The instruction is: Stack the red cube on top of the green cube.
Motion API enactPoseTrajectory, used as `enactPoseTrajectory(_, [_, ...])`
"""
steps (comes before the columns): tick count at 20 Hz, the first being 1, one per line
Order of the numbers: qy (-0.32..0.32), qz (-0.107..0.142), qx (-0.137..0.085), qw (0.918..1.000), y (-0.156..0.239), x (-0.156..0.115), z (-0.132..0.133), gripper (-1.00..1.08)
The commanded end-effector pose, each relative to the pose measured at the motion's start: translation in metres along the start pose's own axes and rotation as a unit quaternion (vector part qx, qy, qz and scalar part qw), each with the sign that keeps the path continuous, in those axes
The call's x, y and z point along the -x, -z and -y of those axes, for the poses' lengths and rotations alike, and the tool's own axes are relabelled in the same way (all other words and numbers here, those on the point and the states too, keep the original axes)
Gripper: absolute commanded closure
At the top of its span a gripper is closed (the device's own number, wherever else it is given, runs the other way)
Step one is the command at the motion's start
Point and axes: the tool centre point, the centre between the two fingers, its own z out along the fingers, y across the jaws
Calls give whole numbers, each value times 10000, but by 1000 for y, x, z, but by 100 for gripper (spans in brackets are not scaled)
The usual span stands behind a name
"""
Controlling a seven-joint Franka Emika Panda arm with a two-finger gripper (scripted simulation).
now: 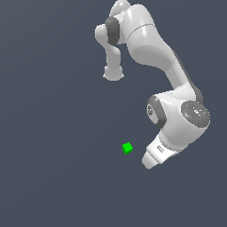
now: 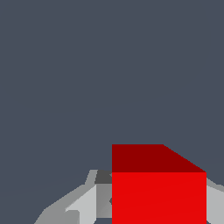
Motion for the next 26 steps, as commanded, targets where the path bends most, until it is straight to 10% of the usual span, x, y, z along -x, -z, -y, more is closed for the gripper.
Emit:
enactPoseTrajectory(1, [-2, -3, 2, 10000, -3, 11, -5, 108])
enactPoseTrajectory(26, [-4, -5, 0, 10000, -46, 120, -64, 108])
